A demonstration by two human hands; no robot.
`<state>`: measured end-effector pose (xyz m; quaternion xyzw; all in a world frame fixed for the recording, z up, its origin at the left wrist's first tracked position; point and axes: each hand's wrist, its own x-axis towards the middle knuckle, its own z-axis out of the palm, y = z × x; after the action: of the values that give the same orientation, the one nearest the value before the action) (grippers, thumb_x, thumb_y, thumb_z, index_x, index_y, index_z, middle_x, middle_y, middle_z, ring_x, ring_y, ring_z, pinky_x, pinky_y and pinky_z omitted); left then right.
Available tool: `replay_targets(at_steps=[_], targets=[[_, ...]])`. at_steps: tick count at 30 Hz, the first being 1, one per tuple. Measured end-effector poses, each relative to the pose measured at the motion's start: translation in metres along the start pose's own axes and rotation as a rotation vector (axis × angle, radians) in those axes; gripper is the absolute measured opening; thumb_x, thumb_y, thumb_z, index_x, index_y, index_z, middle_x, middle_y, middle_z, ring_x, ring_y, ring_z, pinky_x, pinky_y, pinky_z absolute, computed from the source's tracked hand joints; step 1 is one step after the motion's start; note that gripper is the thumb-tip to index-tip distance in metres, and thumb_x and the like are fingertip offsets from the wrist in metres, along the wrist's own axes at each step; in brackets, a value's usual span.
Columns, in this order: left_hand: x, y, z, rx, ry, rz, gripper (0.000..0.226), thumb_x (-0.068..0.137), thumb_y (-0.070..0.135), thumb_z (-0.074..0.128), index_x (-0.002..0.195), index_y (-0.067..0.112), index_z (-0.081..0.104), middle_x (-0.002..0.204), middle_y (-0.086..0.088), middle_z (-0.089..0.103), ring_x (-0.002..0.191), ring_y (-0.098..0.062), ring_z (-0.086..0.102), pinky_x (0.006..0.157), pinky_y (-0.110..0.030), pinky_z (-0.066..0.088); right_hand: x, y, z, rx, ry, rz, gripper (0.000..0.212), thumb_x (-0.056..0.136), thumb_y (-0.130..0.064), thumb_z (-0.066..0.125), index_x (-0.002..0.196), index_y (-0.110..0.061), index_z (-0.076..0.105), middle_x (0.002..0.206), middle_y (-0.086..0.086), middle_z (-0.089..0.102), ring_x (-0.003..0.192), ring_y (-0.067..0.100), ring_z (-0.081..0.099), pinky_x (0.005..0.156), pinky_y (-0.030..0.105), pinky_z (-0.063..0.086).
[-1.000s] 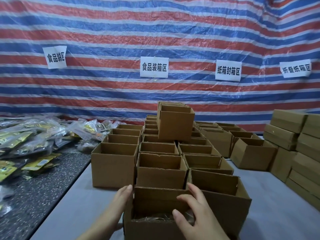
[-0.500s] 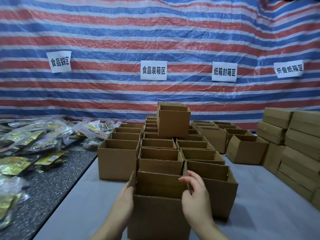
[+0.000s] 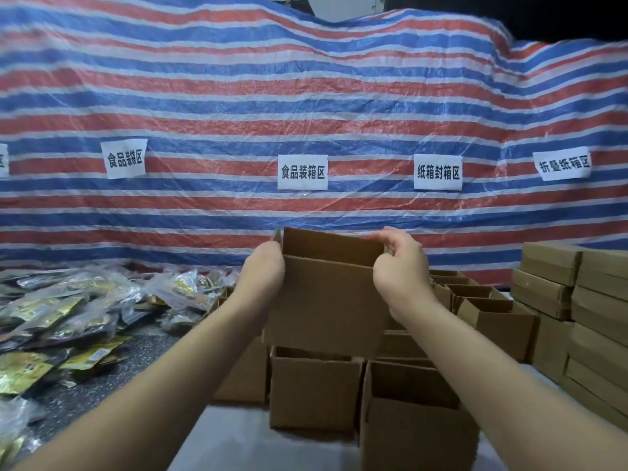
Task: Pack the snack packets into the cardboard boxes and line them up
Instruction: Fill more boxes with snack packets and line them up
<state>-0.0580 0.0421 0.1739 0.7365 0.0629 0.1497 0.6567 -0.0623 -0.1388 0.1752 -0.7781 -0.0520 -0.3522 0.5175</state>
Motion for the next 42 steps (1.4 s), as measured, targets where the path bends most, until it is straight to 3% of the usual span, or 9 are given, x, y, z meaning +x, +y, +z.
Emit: replay_targets(at_steps=[8, 13, 18, 23, 25, 28, 33, 38, 42], targets=[[0.105, -0.018, 0.087, 0.011, -0.084, -0.073, 0.051, 0.106, 0.048, 0.021, 0.138, 0.019, 0.048, 0.139, -0.005, 0.053, 0.126, -0.026, 0.051, 0.112, -0.050, 0.038, 0.109, 0.070, 0.027, -0.080, -0.003, 0.083, 0.045, 0.098, 0.006, 0.048, 0.131, -0.022, 0.060, 0.143, 0.004, 0.053, 0.132, 0.024, 0.051, 0.082, 0.023, 0.049], [0.163, -0.047, 0.127, 0.081, -0.091, -0.090, 0.050, 0.106, 0.046, 0.020, 0.137, 0.019, 0.050, 0.137, -0.005, 0.056, 0.124, -0.027, 0.053, 0.109, -0.051, 0.041, 0.147, 0.125, 0.050, -0.100, -0.007, 0.159, 0.047, 0.099, 0.006, 0.048, 0.137, -0.020, 0.057, 0.149, 0.005, 0.051, 0.139, 0.027, 0.046, 0.104, 0.039, 0.048], [0.201, -0.062, 0.144, 0.119, -0.088, -0.063, 0.037, 0.106, 0.032, 0.020, 0.114, 0.018, 0.052, 0.133, -0.010, 0.057, 0.121, -0.028, 0.053, 0.111, -0.048, 0.038, 0.172, 0.157, 0.068, -0.107, 0.005, 0.206, 0.047, 0.100, 0.004, 0.049, 0.142, -0.018, 0.054, 0.151, 0.006, 0.048, 0.140, 0.028, 0.045, 0.104, 0.041, 0.048], [0.218, -0.076, 0.157, 0.150, -0.074, -0.062, 0.045, 0.106, 0.033, 0.020, 0.130, 0.014, 0.053, 0.130, -0.008, 0.057, 0.116, -0.024, 0.052, 0.106, -0.040, 0.039, 0.187, 0.183, 0.079, -0.091, -0.018, 0.285, 0.051, 0.100, 0.003, 0.048, 0.148, -0.015, 0.047, 0.149, 0.011, 0.050, 0.129, 0.028, 0.053, 0.085, 0.028, 0.051], [0.216, -0.084, 0.159, 0.176, -0.062, -0.031, 0.045, 0.106, 0.034, 0.020, 0.130, 0.016, 0.053, 0.122, -0.004, 0.057, 0.105, -0.019, 0.050, 0.094, -0.034, 0.036, 0.187, 0.192, 0.083, -0.100, -0.018, 0.299, 0.048, 0.102, -0.002, 0.047, 0.149, -0.014, 0.046, 0.148, 0.009, 0.051, 0.119, 0.021, 0.055, 0.069, 0.016, 0.045], [0.217, -0.085, 0.160, 0.196, -0.061, 0.010, 0.047, 0.106, 0.034, 0.018, 0.133, 0.015, 0.052, 0.125, -0.005, 0.056, 0.105, -0.018, 0.048, 0.091, -0.034, 0.034, 0.189, 0.199, 0.085, -0.111, -0.013, 0.305, 0.045, 0.104, -0.007, 0.045, 0.148, -0.014, 0.048, 0.146, 0.008, 0.052, 0.104, 0.014, 0.050, 0.063, 0.016, 0.037], [0.217, -0.087, 0.157, 0.231, -0.106, 0.014, 0.065, 0.104, 0.053, 0.016, 0.147, 0.011, 0.041, 0.146, -0.014, 0.048, 0.134, -0.031, 0.045, 0.114, -0.049, 0.033, 0.184, 0.197, 0.076, -0.089, -0.057, 0.356, 0.041, 0.107, -0.023, 0.039, 0.147, -0.020, 0.047, 0.136, 0.003, 0.056, 0.094, 0.010, 0.048, 0.077, 0.026, 0.045], [0.203, -0.085, 0.146, 0.223, -0.100, 0.010, 0.077, 0.097, 0.065, 0.019, 0.150, 0.011, 0.036, 0.150, -0.015, 0.044, 0.139, -0.033, 0.041, 0.114, -0.050, 0.033, 0.171, 0.191, 0.068, -0.024, -0.073, 0.395, 0.044, 0.106, -0.049, 0.037, 0.137, -0.021, 0.050, 0.108, -0.006, 0.056, 0.089, 0.008, 0.050, 0.075, 0.028, 0.042], [0.178, -0.076, 0.141, 0.275, 0.035, 0.117, 0.068, 0.101, 0.057, 0.024, 0.147, 0.009, 0.036, 0.147, -0.017, 0.045, 0.135, -0.033, 0.044, 0.107, -0.049, 0.038, 0.162, 0.185, 0.057, -0.056, -0.086, 0.409, 0.050, 0.104, -0.055, 0.037, 0.140, -0.022, 0.046, 0.119, -0.005, 0.054, 0.104, 0.014, 0.052, 0.087, 0.035, 0.046]])
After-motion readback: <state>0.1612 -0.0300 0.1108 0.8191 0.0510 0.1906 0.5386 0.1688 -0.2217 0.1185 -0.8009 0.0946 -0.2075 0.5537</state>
